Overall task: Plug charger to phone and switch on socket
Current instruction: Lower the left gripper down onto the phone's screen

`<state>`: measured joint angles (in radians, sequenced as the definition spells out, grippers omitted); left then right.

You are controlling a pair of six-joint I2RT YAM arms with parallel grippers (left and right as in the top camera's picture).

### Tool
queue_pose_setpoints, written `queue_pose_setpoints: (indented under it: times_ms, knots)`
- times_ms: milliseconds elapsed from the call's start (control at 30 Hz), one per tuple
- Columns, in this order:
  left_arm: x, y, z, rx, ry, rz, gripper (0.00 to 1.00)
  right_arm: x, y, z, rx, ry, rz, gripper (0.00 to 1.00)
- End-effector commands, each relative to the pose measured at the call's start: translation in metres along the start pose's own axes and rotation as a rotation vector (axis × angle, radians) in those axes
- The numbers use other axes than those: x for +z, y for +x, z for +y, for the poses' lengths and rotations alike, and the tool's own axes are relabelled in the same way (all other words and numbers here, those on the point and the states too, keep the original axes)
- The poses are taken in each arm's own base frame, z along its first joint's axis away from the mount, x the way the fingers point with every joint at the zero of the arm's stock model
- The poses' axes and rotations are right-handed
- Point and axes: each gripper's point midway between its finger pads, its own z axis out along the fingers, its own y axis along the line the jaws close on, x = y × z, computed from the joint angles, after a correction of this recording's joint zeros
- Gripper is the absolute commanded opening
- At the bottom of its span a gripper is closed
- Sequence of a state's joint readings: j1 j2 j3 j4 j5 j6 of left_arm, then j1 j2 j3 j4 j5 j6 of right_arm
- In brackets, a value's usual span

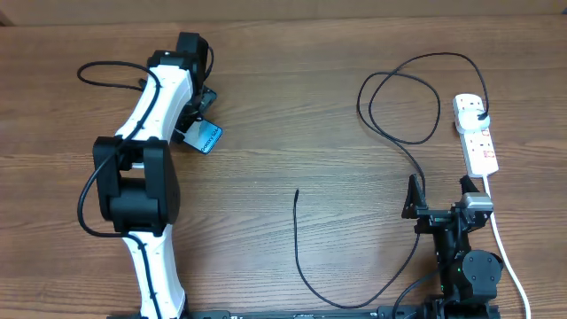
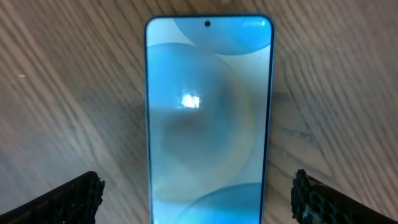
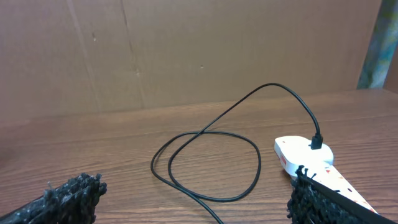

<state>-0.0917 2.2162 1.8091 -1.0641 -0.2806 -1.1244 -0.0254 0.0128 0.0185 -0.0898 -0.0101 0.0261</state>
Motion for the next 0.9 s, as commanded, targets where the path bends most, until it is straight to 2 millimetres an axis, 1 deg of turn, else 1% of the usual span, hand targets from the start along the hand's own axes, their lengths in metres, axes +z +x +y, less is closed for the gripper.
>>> queue_pose_setpoints:
  times_ms: [0,167,300,667,867]
  knots:
    - [0.010,0.003,-0.010,-0.018,0.014,0.020,1.00,0.000,0.002,-0.001,-0.001,0.008,-0.003,1.00]
    - [0.022,0.014,-0.020,-0.021,0.046,0.071,1.00,0.000,0.002,-0.001,-0.001,0.008,-0.003,1.00]
    - [0.028,0.016,-0.026,-0.040,0.060,0.084,1.00,0.000,0.002,-0.001,-0.001,0.008,-0.003,1.00]
    - [0.027,0.019,-0.028,-0.056,0.071,0.104,1.00,0.000,0.002,-0.001,-0.001,0.008,-0.003,1.00]
    - [0.028,0.020,-0.026,-0.052,0.064,0.108,1.00,0.000,0.002,-0.001,-0.001,0.008,-0.003,1.00]
